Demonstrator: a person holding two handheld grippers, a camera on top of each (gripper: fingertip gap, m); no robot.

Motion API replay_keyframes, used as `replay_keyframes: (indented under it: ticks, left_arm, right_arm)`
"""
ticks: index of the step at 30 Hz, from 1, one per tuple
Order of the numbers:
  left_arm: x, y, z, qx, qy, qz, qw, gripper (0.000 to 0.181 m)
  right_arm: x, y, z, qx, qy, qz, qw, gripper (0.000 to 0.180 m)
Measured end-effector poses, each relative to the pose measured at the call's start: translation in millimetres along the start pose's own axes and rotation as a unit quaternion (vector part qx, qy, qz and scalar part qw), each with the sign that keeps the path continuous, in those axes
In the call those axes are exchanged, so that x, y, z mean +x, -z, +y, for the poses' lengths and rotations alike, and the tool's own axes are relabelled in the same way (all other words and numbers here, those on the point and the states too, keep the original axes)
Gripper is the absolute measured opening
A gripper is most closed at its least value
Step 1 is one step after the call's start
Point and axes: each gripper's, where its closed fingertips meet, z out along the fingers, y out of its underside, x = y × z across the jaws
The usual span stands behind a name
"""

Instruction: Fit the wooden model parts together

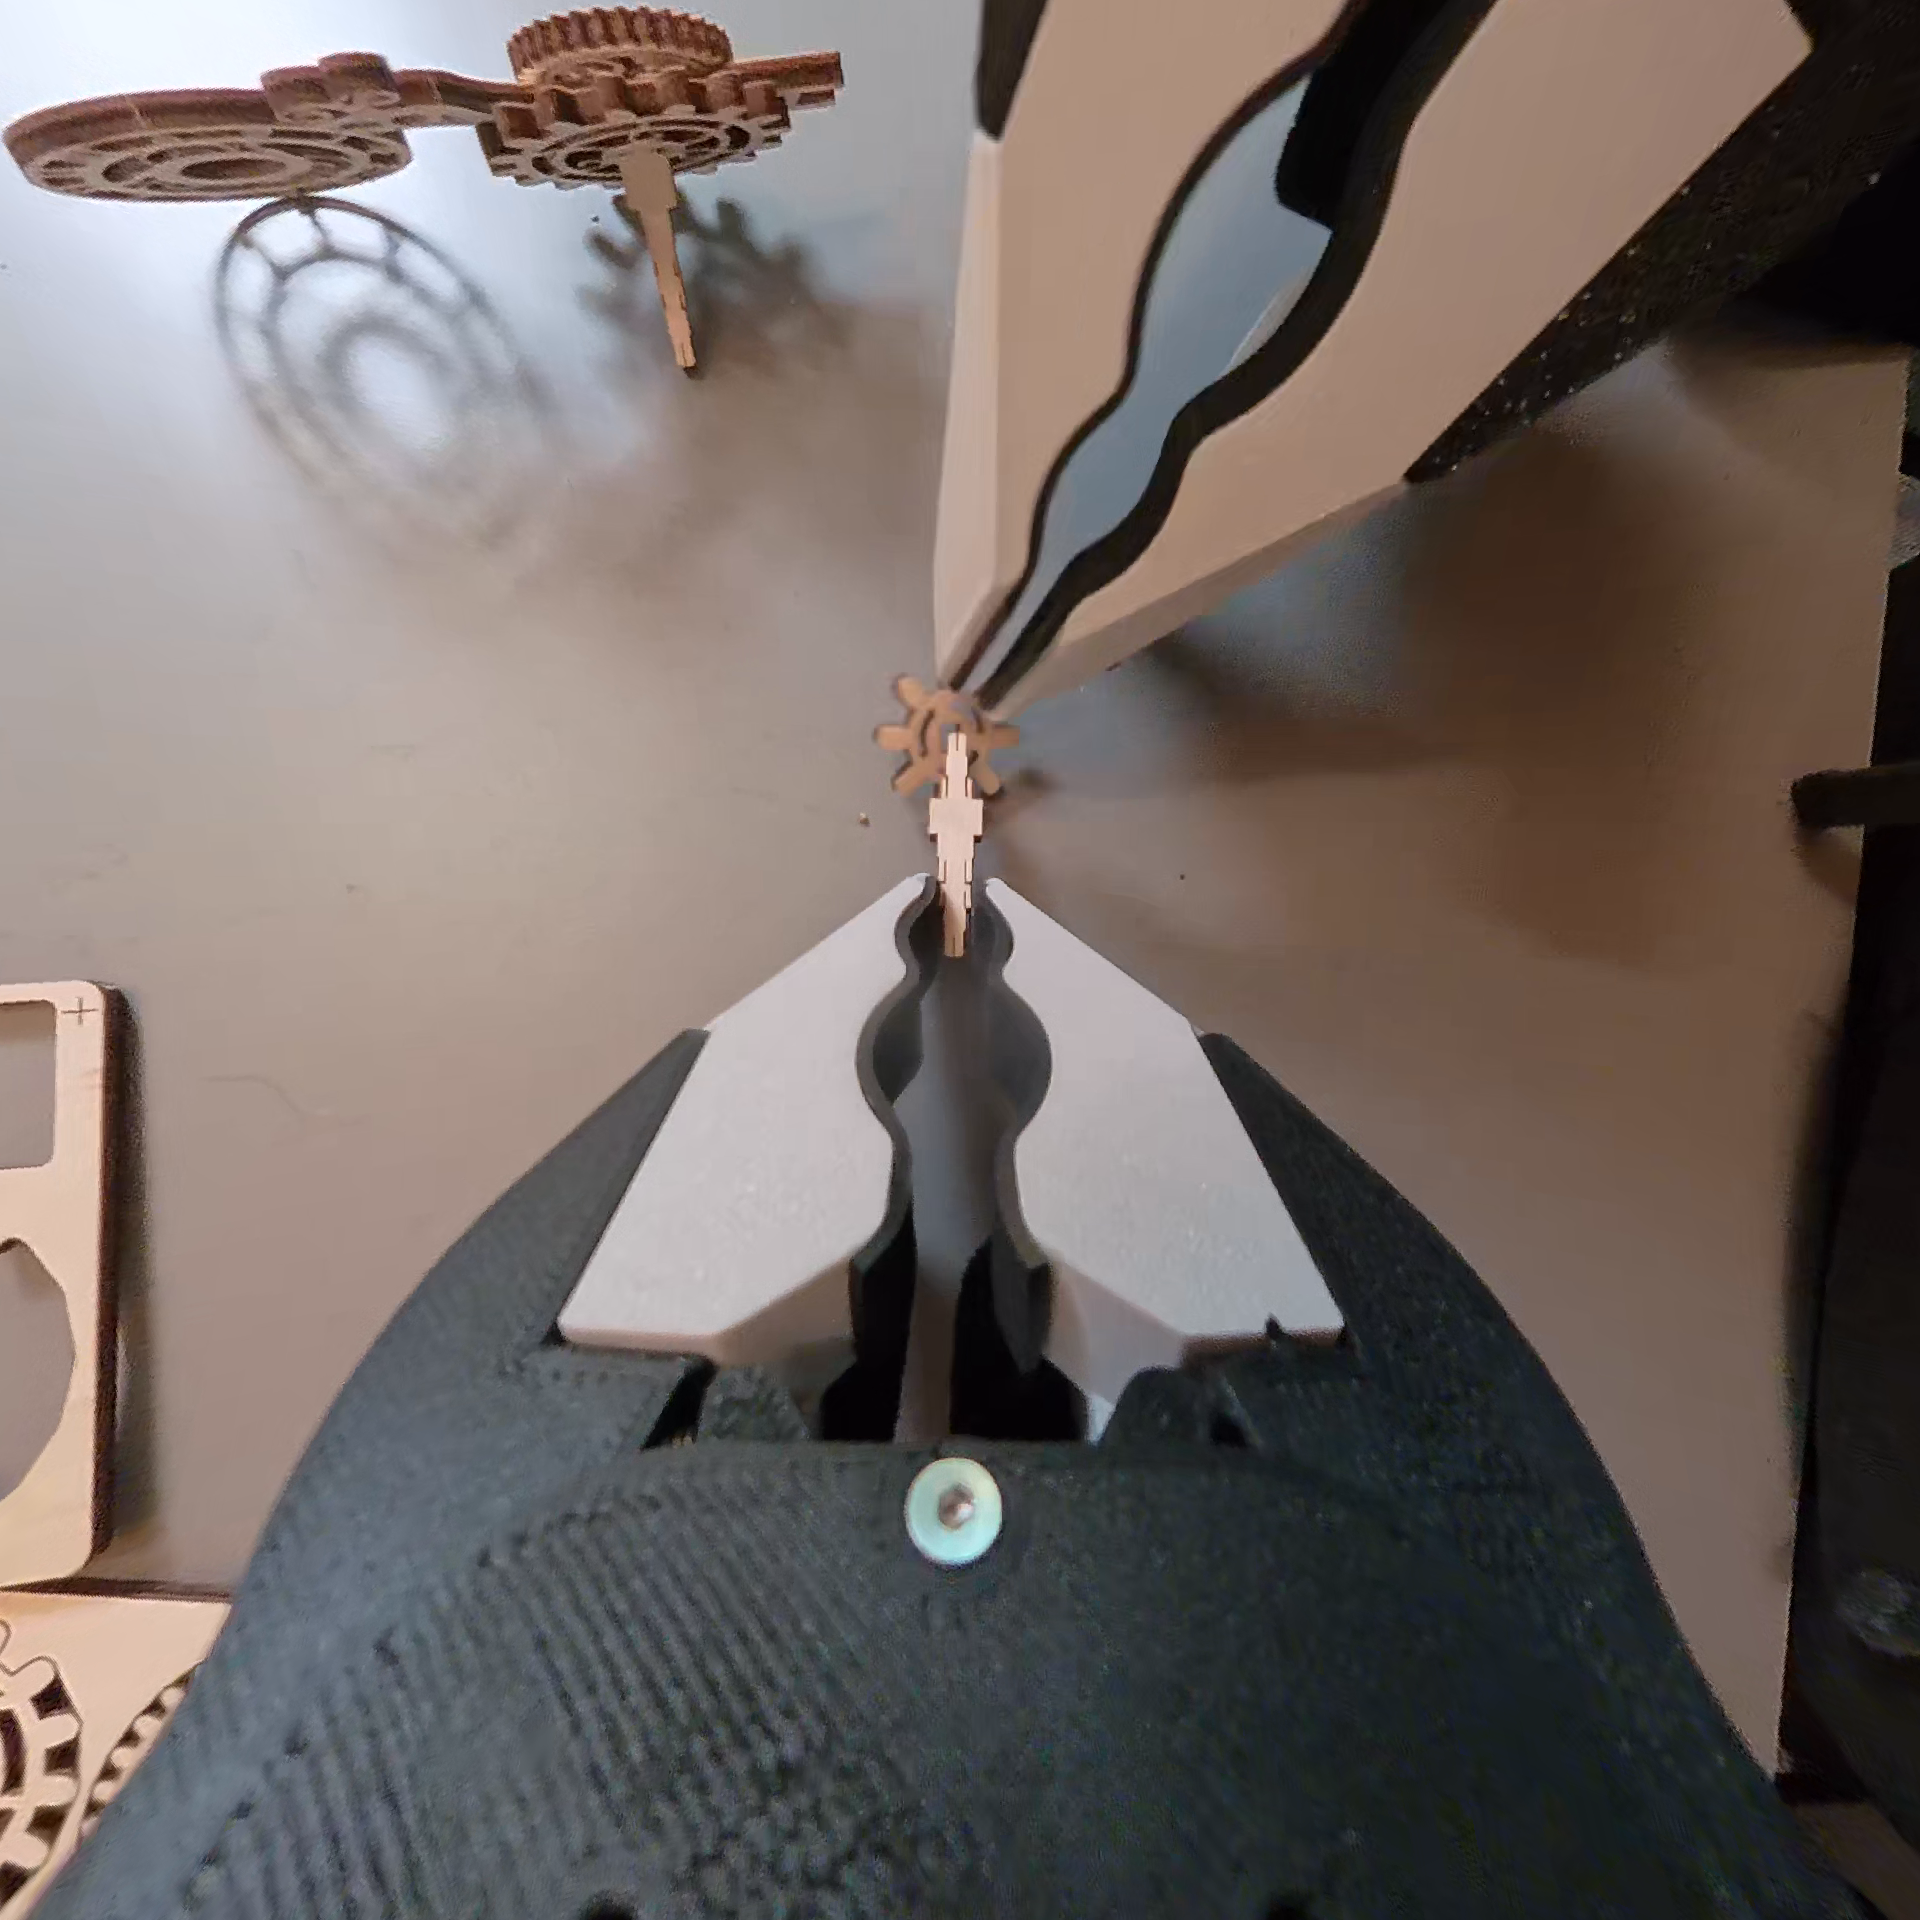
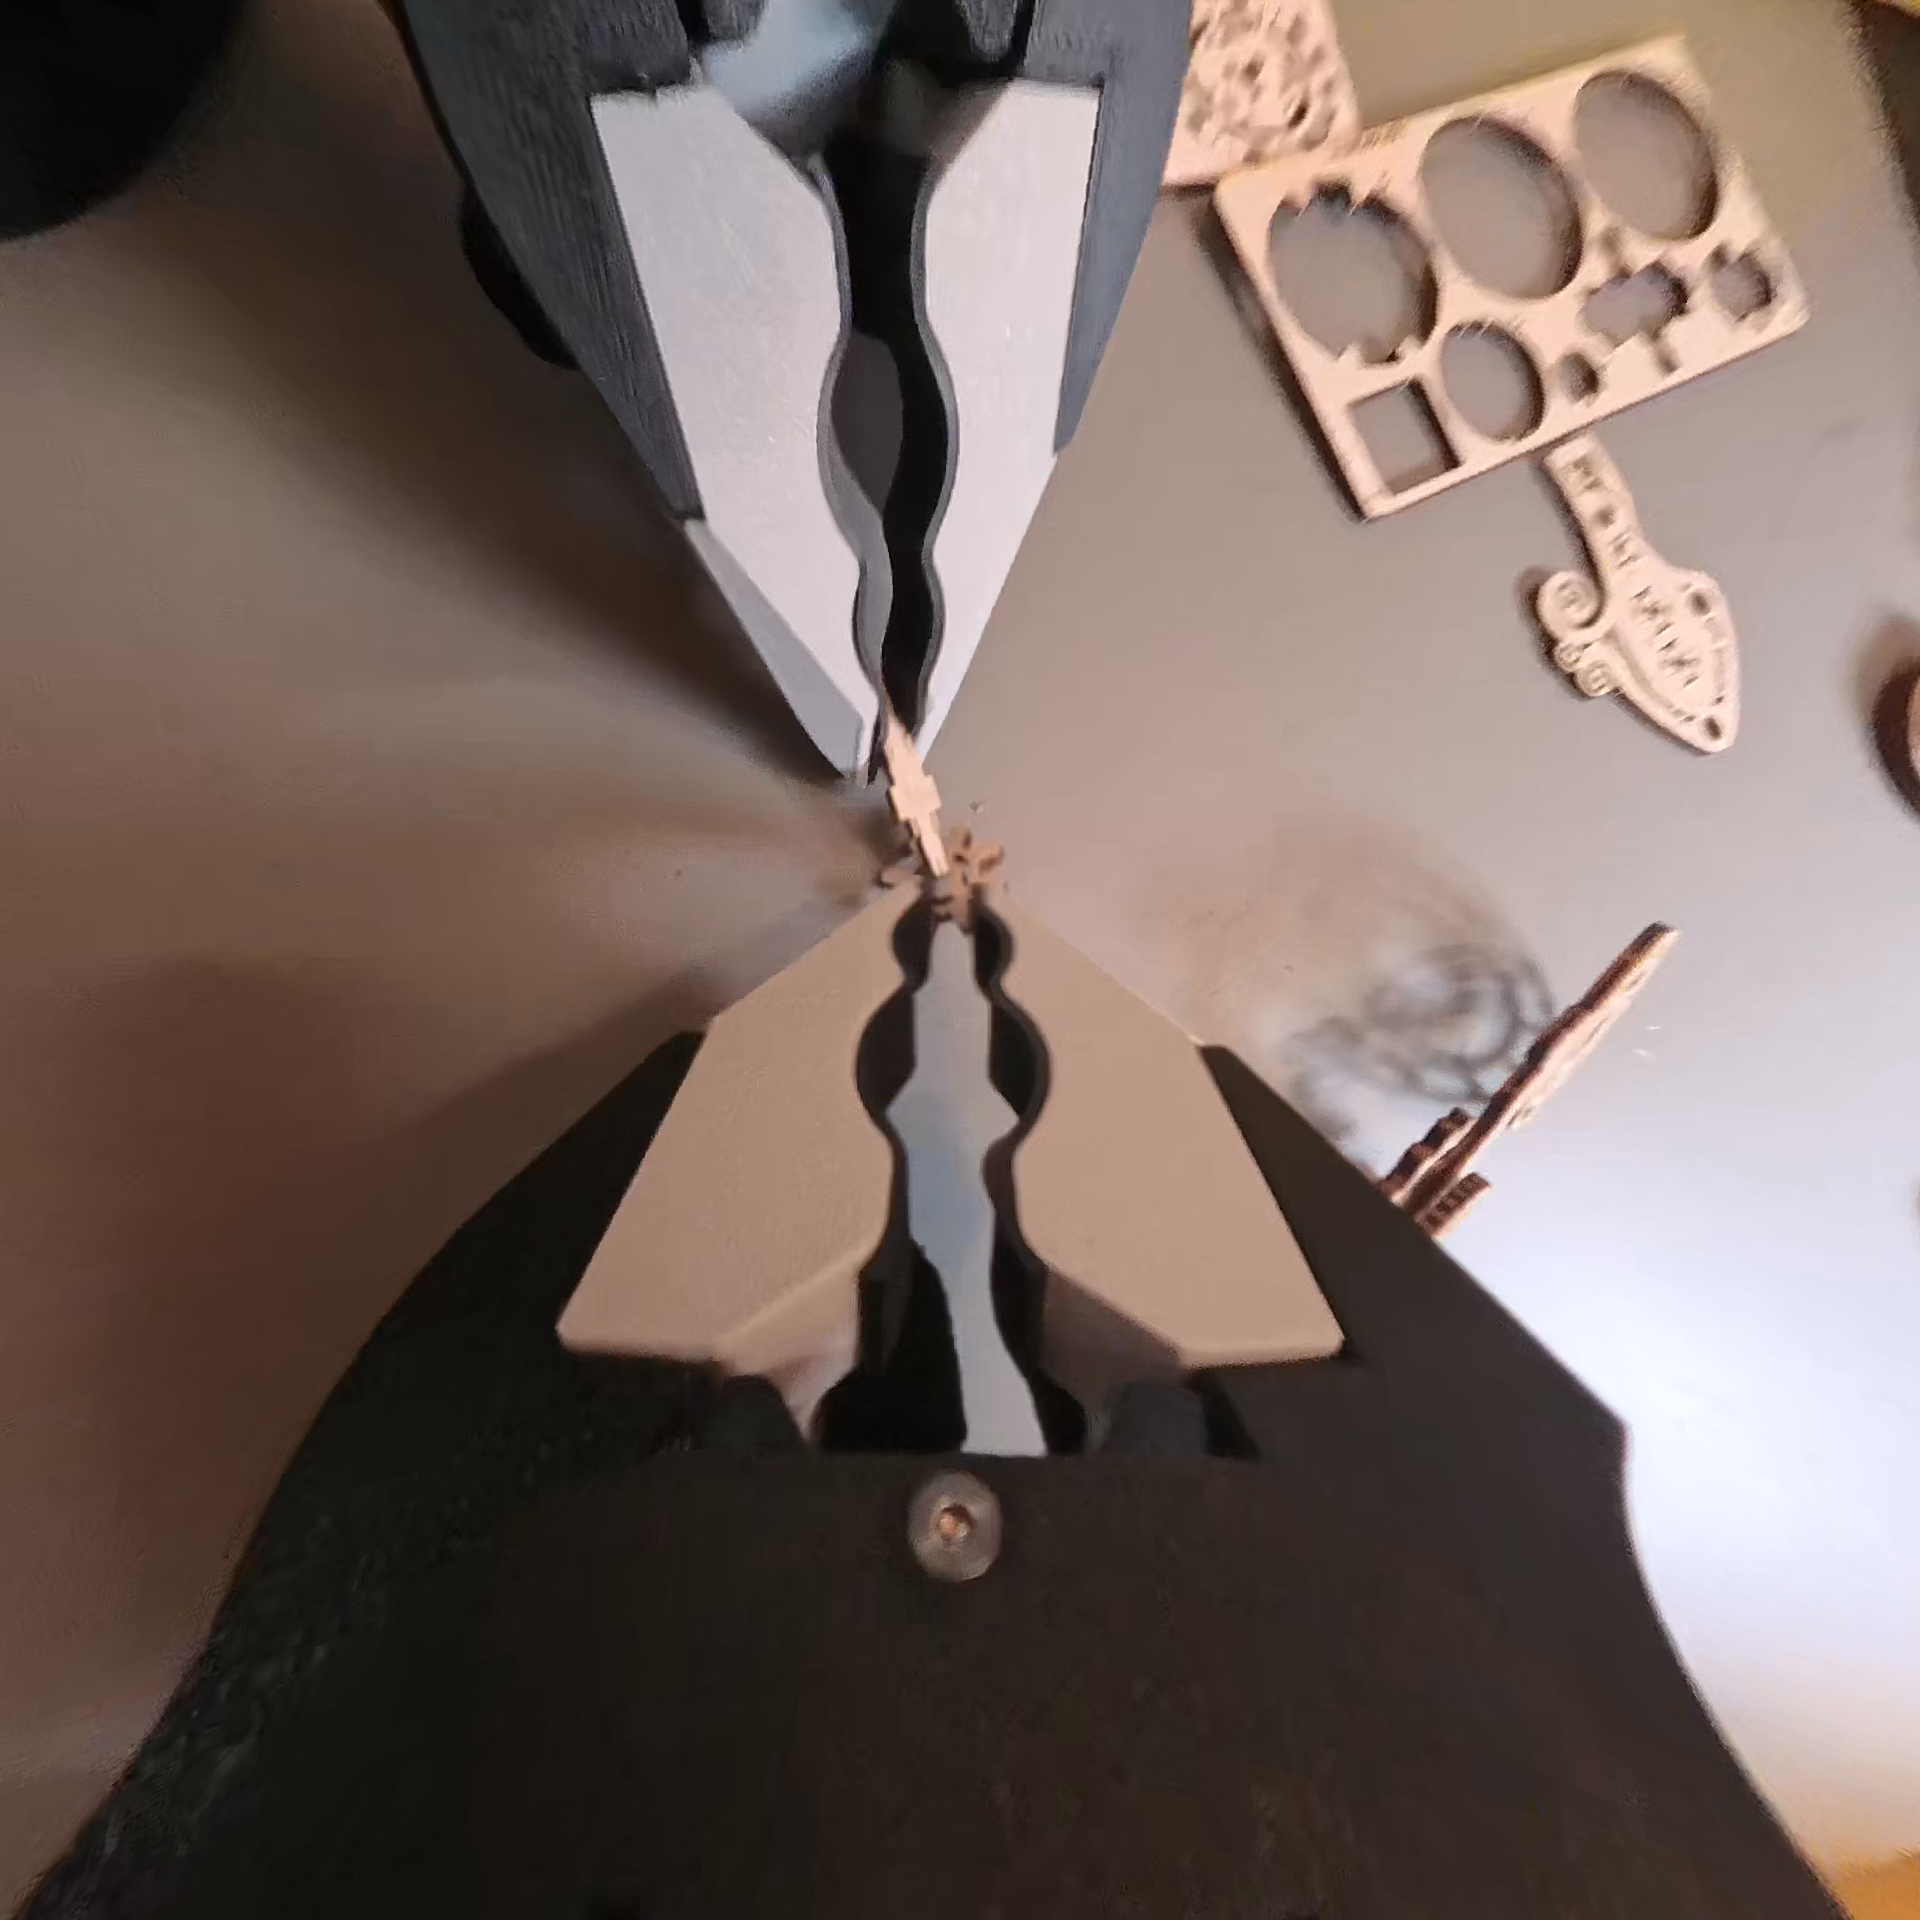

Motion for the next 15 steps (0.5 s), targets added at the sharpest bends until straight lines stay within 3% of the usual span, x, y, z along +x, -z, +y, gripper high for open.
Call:
replay_keyframes:
  ticks: [3,15]
  left_arm:
    - [1,-1,-1,0.003,0.004,0.005,1.000,0.003]
    - [-12,7,5,0.005,0.032,-0.003,0.999,0.009]
  right_arm:
    - [-4,2,-7,0.023,0.013,-0.006,1.000,0.006]
    - [-4,-11,14,-0.033,-0.046,-0.038,0.998,0.028]
